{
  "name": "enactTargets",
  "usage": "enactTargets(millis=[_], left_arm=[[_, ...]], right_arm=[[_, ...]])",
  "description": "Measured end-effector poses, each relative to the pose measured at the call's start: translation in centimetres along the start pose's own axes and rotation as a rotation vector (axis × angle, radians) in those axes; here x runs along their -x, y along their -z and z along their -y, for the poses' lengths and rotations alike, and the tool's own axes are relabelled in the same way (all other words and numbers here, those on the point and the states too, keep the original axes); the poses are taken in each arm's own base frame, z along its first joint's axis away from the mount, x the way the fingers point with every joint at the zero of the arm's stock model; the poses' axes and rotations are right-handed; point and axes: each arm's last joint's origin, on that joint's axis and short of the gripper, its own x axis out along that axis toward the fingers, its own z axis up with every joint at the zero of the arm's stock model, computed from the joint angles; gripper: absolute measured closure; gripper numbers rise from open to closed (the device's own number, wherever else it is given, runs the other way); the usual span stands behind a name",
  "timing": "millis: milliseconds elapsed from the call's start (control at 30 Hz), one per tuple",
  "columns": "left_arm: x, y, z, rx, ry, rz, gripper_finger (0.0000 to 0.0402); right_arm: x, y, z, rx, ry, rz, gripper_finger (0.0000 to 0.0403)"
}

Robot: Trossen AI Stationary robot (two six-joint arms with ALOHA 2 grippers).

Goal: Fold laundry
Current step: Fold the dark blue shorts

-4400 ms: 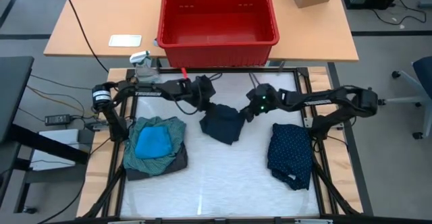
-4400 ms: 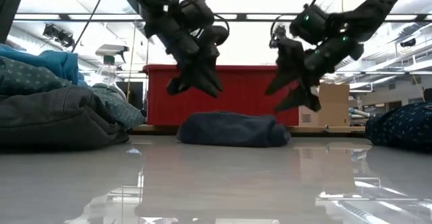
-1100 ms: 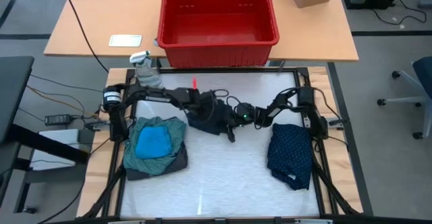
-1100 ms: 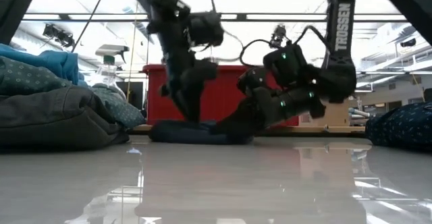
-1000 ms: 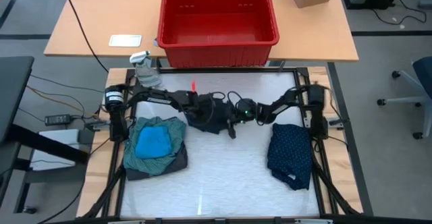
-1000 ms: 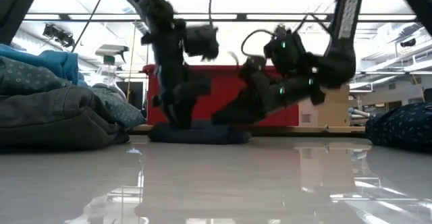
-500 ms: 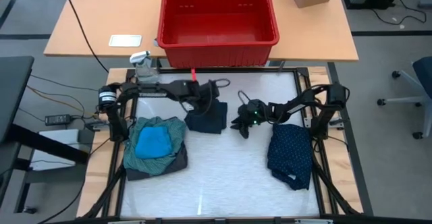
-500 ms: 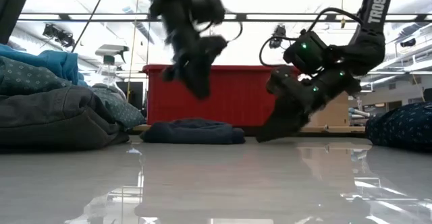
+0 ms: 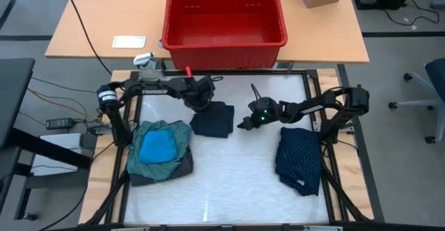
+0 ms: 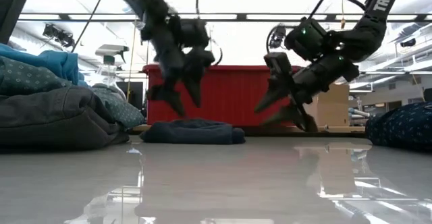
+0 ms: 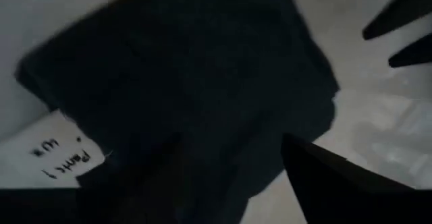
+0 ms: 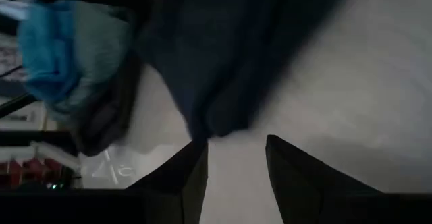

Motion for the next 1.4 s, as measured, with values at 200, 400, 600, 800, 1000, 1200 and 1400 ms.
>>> enactTargets(millis=[200,400,600,800,1000,1200,1400], left_arm=[[-1.7,1.1,-3.0,0.121,-0.028,-0.019,0.0110],[-2.8,2.0,-4.0,0.112,-0.037,0.000,0.0102],[-3.8,2.5,-3.2,0.132,0.018,0.059,0.0102],[-4.1,2.7,-2.4,0.145,0.010,0.099,0.0102],[-4.2,2.9,-2.3,0.135,-0.004,0.086,0.0102],[-4.0,3.0,-1.8,0.118,0.034,0.071,0.0102],[-1.5,2.6,-1.0,0.080,0.072,0.073,0.0102]], right_arm=[[-0.2,-0.2,0.9,-0.018,0.121,0.097,0.0240],[-1.9,-1.7,1.2,0.014,0.112,0.105,0.0196],[-5.7,-4.1,0.7,0.007,0.039,0.043,0.0156],[-8.8,-6.1,-0.7,-0.061,0.008,-0.049,0.0180],[-8.9,-6.0,-0.6,0.031,0.040,-0.107,0.0365],[-8.5,-6.2,-0.2,0.009,0.032,-0.165,0.0381],[-5.8,-6.8,-2.7,0.084,0.017,-0.135,0.0348]])
